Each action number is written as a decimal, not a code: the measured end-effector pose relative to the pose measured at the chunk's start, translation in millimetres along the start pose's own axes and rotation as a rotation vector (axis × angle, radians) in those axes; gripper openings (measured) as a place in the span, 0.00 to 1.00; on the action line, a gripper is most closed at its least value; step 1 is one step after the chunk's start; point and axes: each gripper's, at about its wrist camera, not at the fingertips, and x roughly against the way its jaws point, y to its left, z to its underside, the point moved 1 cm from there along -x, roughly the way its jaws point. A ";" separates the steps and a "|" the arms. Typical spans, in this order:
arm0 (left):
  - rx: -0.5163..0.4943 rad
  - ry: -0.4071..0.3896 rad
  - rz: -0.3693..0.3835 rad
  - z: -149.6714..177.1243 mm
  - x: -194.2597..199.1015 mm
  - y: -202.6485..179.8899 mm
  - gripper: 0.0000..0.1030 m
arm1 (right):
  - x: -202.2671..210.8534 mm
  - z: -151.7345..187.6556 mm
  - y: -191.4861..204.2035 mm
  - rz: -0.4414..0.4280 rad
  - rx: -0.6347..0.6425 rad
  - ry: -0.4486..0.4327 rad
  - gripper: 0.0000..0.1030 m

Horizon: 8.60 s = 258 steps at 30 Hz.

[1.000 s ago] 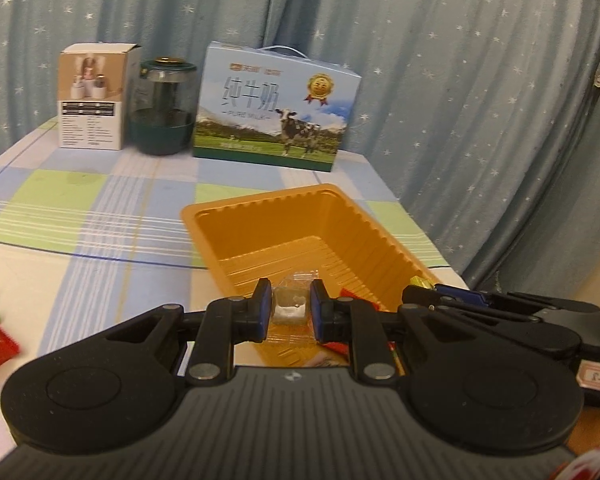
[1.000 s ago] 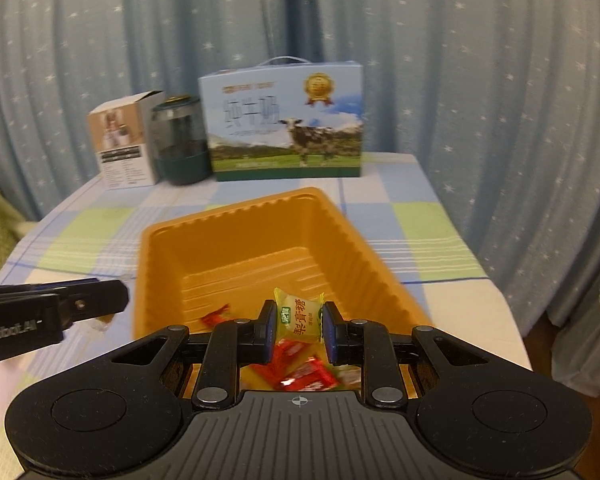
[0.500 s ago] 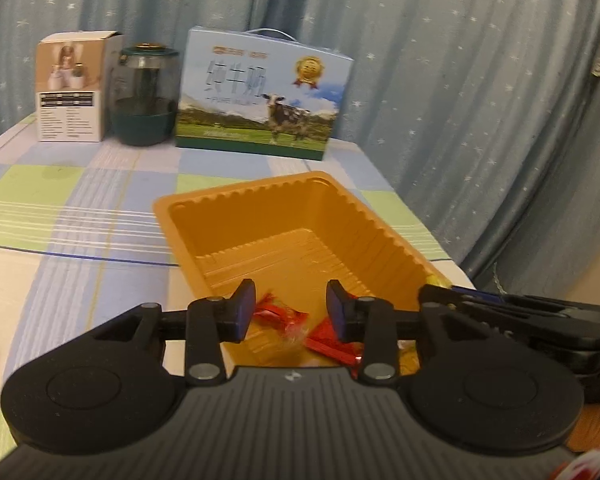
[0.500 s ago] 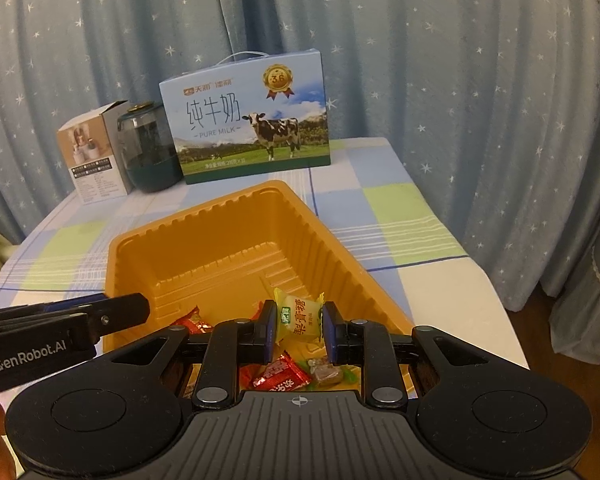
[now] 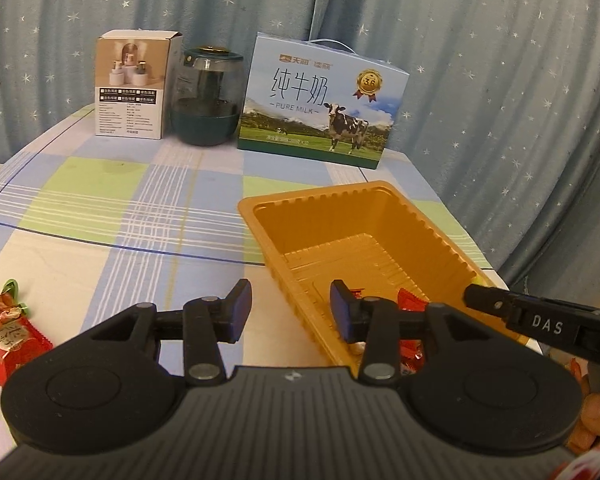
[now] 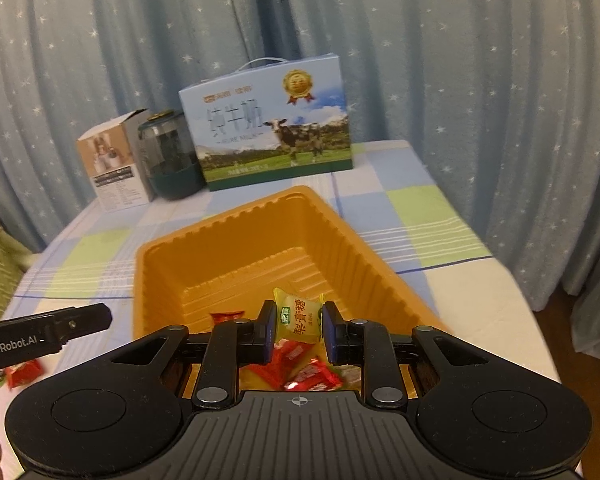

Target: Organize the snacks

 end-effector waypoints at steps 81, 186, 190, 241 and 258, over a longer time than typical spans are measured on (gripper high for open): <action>-0.027 0.053 -0.372 47.9 61.0 241.2 0.56 | -82.0 55.5 215.4 -0.395 0.204 0.224 0.64; -0.096 0.199 -0.221 29.1 3.0 209.2 0.32 | -137.4 48.2 214.1 -0.432 0.314 0.258 0.26; -0.231 0.169 -0.237 38.0 -4.2 199.2 0.31 | -136.7 48.2 214.3 -0.434 0.315 0.257 0.26; 0.118 0.042 -0.313 38.5 121.8 139.1 0.25 | -11.4 45.7 189.6 -0.345 0.301 0.166 0.26; 0.136 0.007 -0.270 37.2 187.3 57.1 0.25 | 89.9 31.8 154.6 -0.315 0.248 0.094 0.26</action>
